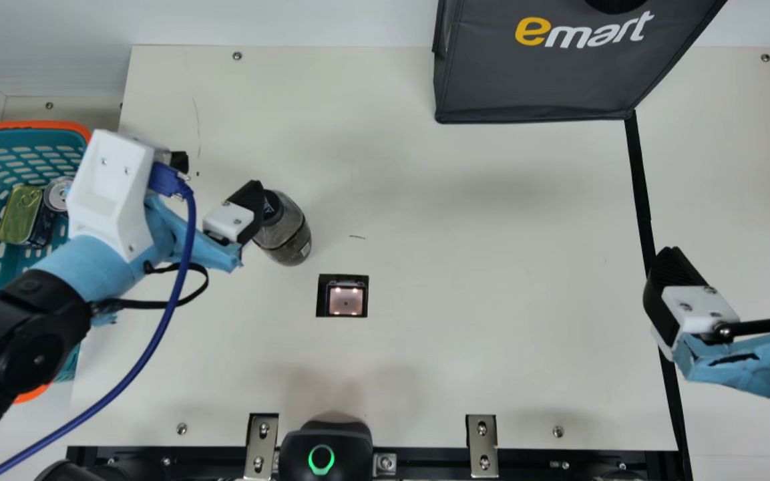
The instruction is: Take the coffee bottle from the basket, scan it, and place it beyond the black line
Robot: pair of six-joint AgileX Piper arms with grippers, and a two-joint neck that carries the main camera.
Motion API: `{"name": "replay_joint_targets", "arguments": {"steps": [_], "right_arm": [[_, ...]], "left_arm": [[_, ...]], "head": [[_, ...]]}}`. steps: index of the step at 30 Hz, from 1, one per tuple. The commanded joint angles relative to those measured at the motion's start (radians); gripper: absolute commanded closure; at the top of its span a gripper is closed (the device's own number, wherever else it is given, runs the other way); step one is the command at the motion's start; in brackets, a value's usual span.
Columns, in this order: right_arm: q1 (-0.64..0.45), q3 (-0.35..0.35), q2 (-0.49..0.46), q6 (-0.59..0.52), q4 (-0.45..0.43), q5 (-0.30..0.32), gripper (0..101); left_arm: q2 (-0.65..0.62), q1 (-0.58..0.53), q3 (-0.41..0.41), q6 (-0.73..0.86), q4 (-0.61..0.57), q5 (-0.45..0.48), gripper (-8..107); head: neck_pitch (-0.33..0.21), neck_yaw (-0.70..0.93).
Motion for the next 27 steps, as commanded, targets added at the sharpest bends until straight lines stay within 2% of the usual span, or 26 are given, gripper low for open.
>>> {"name": "replay_joint_targets", "arguments": {"steps": [1,13,27], "right_arm": [[0.0,0.0,0.0,0.0,0.0,0.0,10],[0.0,0.0,0.0,0.0,0.0,0.0,10],[0.0,0.0,0.0,0.0,0.0,0.0,10]], "left_arm": [[0.003,-0.014,0.003,-0.034,0.02,-0.004,9],[0.021,-0.086,0.027,-0.165,0.101,-0.029,9],[0.044,-0.137,0.048,-0.245,0.147,-0.058,9]], "head": [[-0.026,0.0],[-0.026,0.0],[-0.026,0.0]]}}
